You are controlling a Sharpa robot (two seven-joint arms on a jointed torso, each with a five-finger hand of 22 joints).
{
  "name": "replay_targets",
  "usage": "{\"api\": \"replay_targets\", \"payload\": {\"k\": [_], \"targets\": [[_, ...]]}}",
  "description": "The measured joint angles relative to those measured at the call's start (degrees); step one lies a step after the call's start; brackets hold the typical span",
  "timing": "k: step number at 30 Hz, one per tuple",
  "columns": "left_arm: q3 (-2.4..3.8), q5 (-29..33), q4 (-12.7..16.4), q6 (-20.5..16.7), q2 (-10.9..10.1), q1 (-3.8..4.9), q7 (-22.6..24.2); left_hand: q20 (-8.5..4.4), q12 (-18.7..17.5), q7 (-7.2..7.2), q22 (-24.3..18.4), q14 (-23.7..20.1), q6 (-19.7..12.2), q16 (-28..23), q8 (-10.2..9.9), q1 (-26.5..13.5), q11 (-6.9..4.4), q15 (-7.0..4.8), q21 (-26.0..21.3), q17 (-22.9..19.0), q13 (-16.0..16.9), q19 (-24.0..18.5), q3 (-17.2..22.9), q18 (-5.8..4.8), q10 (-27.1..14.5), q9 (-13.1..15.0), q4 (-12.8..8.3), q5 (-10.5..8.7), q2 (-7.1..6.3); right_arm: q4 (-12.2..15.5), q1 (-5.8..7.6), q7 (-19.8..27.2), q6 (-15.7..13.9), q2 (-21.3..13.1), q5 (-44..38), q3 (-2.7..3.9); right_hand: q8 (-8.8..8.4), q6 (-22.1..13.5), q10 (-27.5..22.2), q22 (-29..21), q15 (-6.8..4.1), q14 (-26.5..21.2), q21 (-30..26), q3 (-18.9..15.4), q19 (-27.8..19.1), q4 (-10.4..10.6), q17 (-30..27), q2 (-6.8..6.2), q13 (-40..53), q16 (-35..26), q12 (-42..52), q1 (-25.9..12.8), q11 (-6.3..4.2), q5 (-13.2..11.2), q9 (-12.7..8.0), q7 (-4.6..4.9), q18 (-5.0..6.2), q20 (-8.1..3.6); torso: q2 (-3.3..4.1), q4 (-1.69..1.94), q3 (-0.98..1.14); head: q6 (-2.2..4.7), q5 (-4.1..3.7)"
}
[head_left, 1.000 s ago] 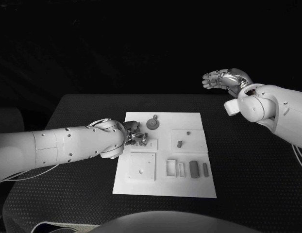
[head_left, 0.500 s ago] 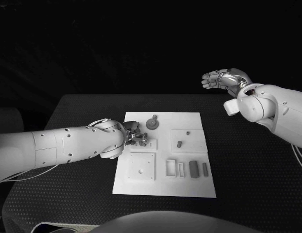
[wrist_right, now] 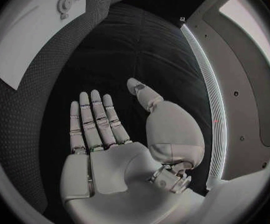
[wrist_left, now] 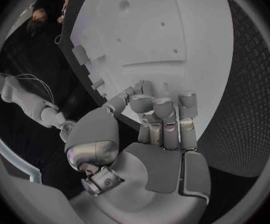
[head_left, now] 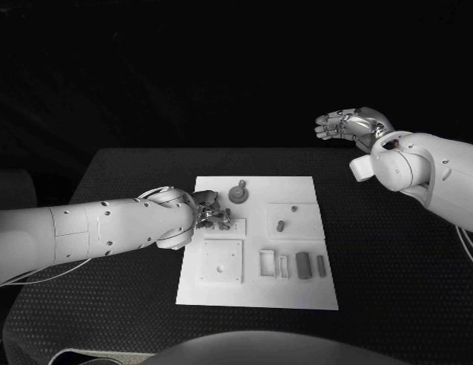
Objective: Assemble the parts on the task board
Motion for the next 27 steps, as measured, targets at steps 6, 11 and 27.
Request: {"api": "replay_targets", "payload": {"k": [6,11,27], "targets": [[0.01,0.02,-0.02,0.02,0.02,0.0,0.09,0.15,0.22,-0.02,0.0,0.0,0.02,0.33,0.22,-0.26,0.16,0.0,0.0,-0.31,-0.14,-0.15,0.24,0.0,-0.16,-0.13,-0.9,-0.16,2.94,0.02,0.0,0.0,0.08,0.06,0.0,0.0,0.0,0.0,0.0,0.07,0.0,0.0,0.0,0.0,-0.08,0.0,0.0,0.04,0.0,-0.22,0.0,-0.04,0.0,0.22,0.0,0.0,-0.05,0.08,0.0,0.03,-0.01,0.01,-0.01],[0.01,0.03,-0.21,-0.02,0.18,0.01,0.1,0.35,0.49,-0.02,0.0,0.0,0.02,0.78,0.48,-1.63,0.22,0.01,0.0,-0.52,-0.25,-0.35,0.27,0.0,-0.23,0.04,-2.19,1.28,4.62,0.02,0.0,0.0,0.13,0.13,0.0,0.0,0.0,0.0,0.0,0.14,0.0,0.0,0.0,0.0,-0.24,0.0,-0.06,0.23,0.0,-0.22,-0.21,-0.23,0.0,0.22,-0.05,0.0,-0.86,-0.08,0.0,0.02,-0.01,0.01,-0.01],[0.02,0.05,-0.4,-0.02,0.19,0.01,0.06,0.36,0.88,-0.02,-0.01,-0.09,0.02,1.27,0.49,-3.82,0.22,0.12,0.0,-0.84,-0.31,-0.35,0.82,0.01,-0.23,-0.18,-4.3,3.66,6.8,-0.03,0.0,0.0,0.27,0.17,0.0,0.0,0.0,0.01,0.21,0.37,0.2,-0.21,-0.15,0.0,-0.29,0.0,-0.11,0.23,0.0,-0.22,-0.42,-0.22,-0.21,0.67,-0.1,-0.02,-0.85,-0.12,0.01,0.01,-0.04,-0.13,0.0]]}}
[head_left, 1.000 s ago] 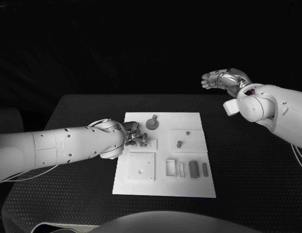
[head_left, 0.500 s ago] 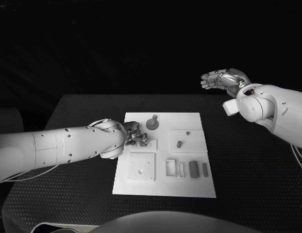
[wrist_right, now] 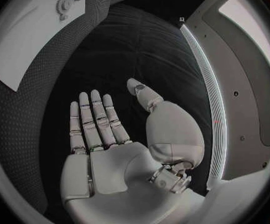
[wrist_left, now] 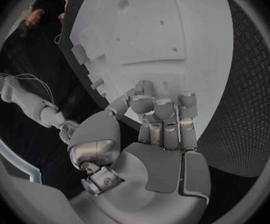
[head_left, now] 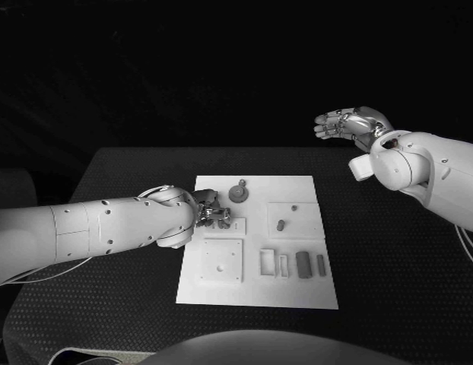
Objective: Assemble the parts on the task board
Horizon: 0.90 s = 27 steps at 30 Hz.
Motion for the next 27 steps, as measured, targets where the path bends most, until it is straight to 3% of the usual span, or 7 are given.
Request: {"api": "replay_targets", "payload": {"k": [27], "targets": [[0.06,-0.21,0.05,-0.29,-0.38,-0.26,-0.18,0.0,0.49,0.01,-0.02,0.04,0.0,0.44,0.27,-0.06,-0.02,0.36,0.23,-0.13,0.01,0.0,0.46,0.0,0.02,0.14,-0.81,0.78,0.06,-0.08,-0.01,0.01,0.29,0.03,0.0,0.0,0.0,0.03,0.2,0.2,0.0,0.01,-0.06,-0.16,0.0,0.16,-0.02,0.0,0.0,0.0,-0.23,0.0,0.21,0.22,-0.1,-0.04,0.01,0.0,-0.02,0.05,0.03,0.02,0.27]]}}
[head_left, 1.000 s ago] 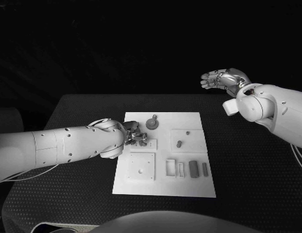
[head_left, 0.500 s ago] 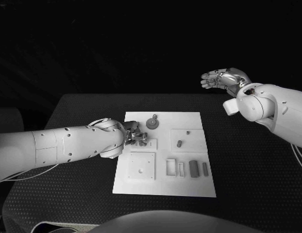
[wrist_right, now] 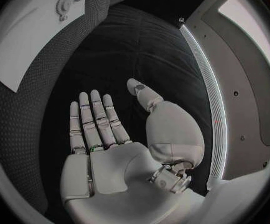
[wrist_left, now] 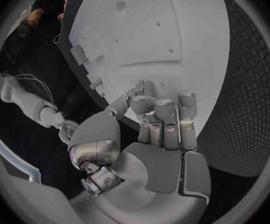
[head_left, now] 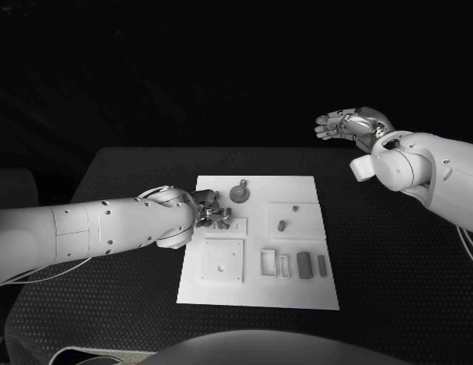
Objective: Assemble the parts on the task board
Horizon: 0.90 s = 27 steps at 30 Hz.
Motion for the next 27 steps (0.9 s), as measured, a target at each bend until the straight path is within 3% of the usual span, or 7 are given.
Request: {"api": "replay_targets", "payload": {"k": [27], "targets": [[-0.04,-0.16,-0.15,-0.9,0.3,-0.1,-0.16,0.0,0.0,0.0,0.03,0.07,0.0,0.22,0.22,0.08,-0.09,0.24,0.0,-0.11,0.01,0.0,0.03,0.0,0.09,-0.11,0.08,-0.24,-0.07,0.01,0.0,0.0,0.13,-0.11,0.0,0.0,0.0,0.01,0.0,0.18,0.0,0.0,0.0,-0.16,0.0,0.16,-0.01,0.23,0.05,0.0,-0.21,-0.23,0.0,0.23,-0.05,-0.01,0.01,0.0,0.02,-0.03,-0.02,0.04,-0.03]]}}
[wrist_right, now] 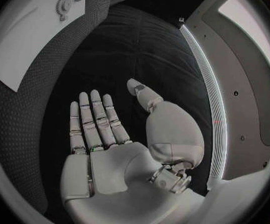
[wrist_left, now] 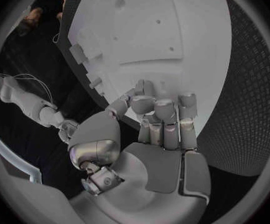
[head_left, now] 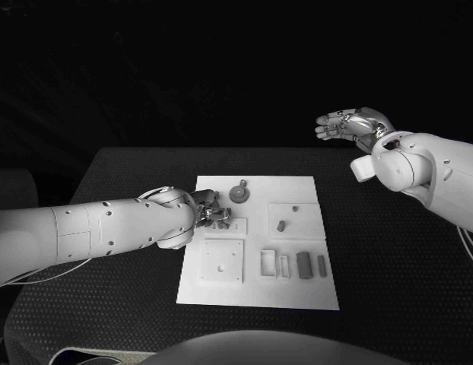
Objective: Assemble the parts on the task board
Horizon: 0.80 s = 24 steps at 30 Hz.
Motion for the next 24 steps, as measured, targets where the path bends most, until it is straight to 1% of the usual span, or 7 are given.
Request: {"api": "replay_targets", "payload": {"k": [3,7,9,10,13,17,24], "targets": [[0.0,-0.09,-0.26,0.0,0.17,-0.01,0.04,0.0,0.22,0.0,0.0,-0.03,0.0,0.0,0.0,0.0,0.0,-0.09,0.0,-0.06,0.0,0.0,0.0,0.0,0.0,0.0,0.0,-0.02,0.0,0.01,0.0,0.0,0.02,0.0,0.0,0.0,0.0,0.0,0.02,0.06,0.0,0.0,0.0,0.0,0.0,0.0,-0.04,0.0,0.0,0.0,0.0,0.0,-0.02,0.0,0.0,0.0,0.0,0.0,0.0,-0.01,0.01,0.01,0.0],[0.06,-0.37,-0.56,-0.08,0.29,-0.22,0.14,0.0,0.22,0.0,0.0,0.06,0.0,0.0,0.0,0.0,-0.01,-0.43,0.0,-0.14,0.0,0.0,0.0,0.0,0.01,0.08,0.01,-0.6,0.0,0.03,0.0,0.0,0.06,-0.02,0.0,0.0,0.0,0.0,0.21,0.1,0.0,0.0,0.0,0.0,0.0,0.0,-0.05,0.0,0.0,0.0,-0.03,0.0,-0.21,0.11,0.0,0.0,0.0,0.0,0.0,-0.03,0.02,0.04,0.03],[0.14,-0.54,-0.59,-0.21,0.29,-0.34,0.18,0.0,0.22,0.03,0.0,0.06,0.03,0.0,0.01,0.0,-0.01,-0.44,0.0,-0.14,0.0,0.0,0.0,0.0,0.01,0.09,0.01,-0.65,0.0,0.03,0.0,0.0,0.08,-0.08,0.0,0.0,0.0,0.0,0.21,0.13,0.0,0.0,0.0,0.11,0.0,0.11,-0.05,0.0,0.0,0.0,-0.22,0.0,-0.21,0.27,-0.06,0.0,0.0,0.0,0.0,-0.05,0.02,0.04,0.01],[0.15,-0.6,-0.61,-0.27,0.29,-0.37,0.2,0.0,0.22,0.04,0.0,0.06,0.04,0.0,0.0,0.0,-0.01,-0.44,0.0,-0.14,0.0,0.0,0.04,0.0,0.01,0.09,0.05,-0.65,0.0,0.03,0.0,0.0,0.09,-0.11,0.0,0.0,0.0,0.0,0.21,0.13,0.0,0.0,0.0,0.16,0.0,0.16,-0.05,0.22,0.0,0.0,-0.22,-0.22,-0.21,0.27,-0.06,0.0,0.0,0.0,0.01,-0.05,0.01,0.04,-0.04],[0.16,-0.77,-0.61,-0.44,0.29,-0.41,0.28,0.0,0.22,0.04,-0.01,0.06,0.04,0.0,0.0,0.0,-0.01,-0.44,0.0,-0.19,0.0,0.0,0.15,0.0,0.02,0.09,0.16,-0.66,-0.01,0.03,0.0,0.0,0.12,-0.16,0.0,0.0,0.0,0.0,0.21,0.13,0.15,-0.15,0.0,0.16,0.0,0.16,-0.05,0.22,0.0,0.0,-0.22,-0.22,-0.21,0.27,-0.06,0.0,0.0,0.0,0.03,-0.05,0.01,0.03,-0.16],[0.16,-1.08,-0.61,-0.56,0.29,-0.45,0.39,0.0,0.22,0.04,-0.01,0.07,0.05,0.0,0.0,0.01,-0.02,-0.44,0.0,-0.19,0.0,0.0,0.15,0.0,0.02,0.09,0.16,-0.67,-0.01,0.03,0.0,0.0,0.16,-0.16,0.0,0.0,0.0,0.0,0.42,0.19,0.15,-0.15,0.0,0.01,0.0,0.32,-0.05,0.22,-0.01,0.0,-0.22,-0.22,0.0,0.27,-0.06,0.0,0.0,0.0,0.03,-0.05,0.02,-0.03,-0.25],[0.16,-1.77,-0.44,-0.64,0.29,-0.48,0.48,0.0,0.22,0.05,-0.02,0.08,0.05,0.0,-0.01,0.01,-0.02,-0.41,0.0,-0.24,0.01,0.0,0.31,0.0,0.02,0.07,0.0,-0.89,-0.01,0.08,0.0,-0.01,0.25,-0.16,0.0,0.0,0.0,0.0,0.42,0.18,0.15,-0.15,0.0,0.01,0.0,0.32,-0.05,0.22,-0.01,0.0,-0.22,-0.22,0.0,0.5,-0.05,0.0,0.0,0.0,0.01,0.02,0.01,-0.1,-0.31]]}}
